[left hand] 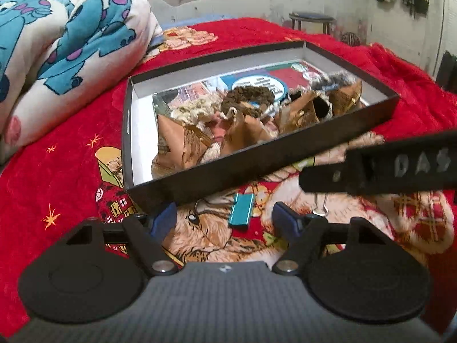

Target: Organize objects

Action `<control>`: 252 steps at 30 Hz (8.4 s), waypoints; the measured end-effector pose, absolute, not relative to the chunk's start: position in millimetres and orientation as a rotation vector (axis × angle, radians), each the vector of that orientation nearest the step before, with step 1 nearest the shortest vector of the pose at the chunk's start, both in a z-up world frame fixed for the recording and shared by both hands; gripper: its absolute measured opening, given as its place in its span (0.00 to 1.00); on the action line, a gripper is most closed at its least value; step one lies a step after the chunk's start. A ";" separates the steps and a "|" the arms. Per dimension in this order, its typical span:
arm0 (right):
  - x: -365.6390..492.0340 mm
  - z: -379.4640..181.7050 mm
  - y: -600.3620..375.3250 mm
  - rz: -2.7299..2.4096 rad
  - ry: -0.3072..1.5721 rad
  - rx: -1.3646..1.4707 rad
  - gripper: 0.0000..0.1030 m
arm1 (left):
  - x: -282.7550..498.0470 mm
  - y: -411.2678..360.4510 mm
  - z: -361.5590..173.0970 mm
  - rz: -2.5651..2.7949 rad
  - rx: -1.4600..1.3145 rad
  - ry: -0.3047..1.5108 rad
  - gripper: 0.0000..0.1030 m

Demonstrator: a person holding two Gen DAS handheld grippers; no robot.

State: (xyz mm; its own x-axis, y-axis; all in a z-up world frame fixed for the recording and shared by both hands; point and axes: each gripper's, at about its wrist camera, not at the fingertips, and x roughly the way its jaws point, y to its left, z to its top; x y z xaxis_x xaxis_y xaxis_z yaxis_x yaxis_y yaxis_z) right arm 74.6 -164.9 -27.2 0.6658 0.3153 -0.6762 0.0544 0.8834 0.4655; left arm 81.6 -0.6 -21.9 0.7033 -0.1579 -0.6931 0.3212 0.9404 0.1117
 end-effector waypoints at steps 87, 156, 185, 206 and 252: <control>82.2 30.8 -190.4 0.330 0.599 0.768 0.26 | 65.0 12.4 46.9 -0.267 0.060 0.465 0.49; 220.0 -22.3 -239.7 0.166 0.677 0.613 0.26 | 202.0 -58.9 -6.2 -0.125 0.035 0.515 0.50; 216.0 -27.7 -238.8 0.201 0.730 0.673 0.33 | 183.3 -50.3 14.3 -0.131 0.048 0.524 0.85; 109.0 80.1 -224.9 0.342 0.494 0.649 0.95 | 69.7 4.3 90.2 -0.095 -0.003 0.434 1.00; 54.9 -21.5 -206.5 0.026 0.798 0.081 1.00 | 54.0 -4.9 -22.8 0.037 0.010 0.790 1.00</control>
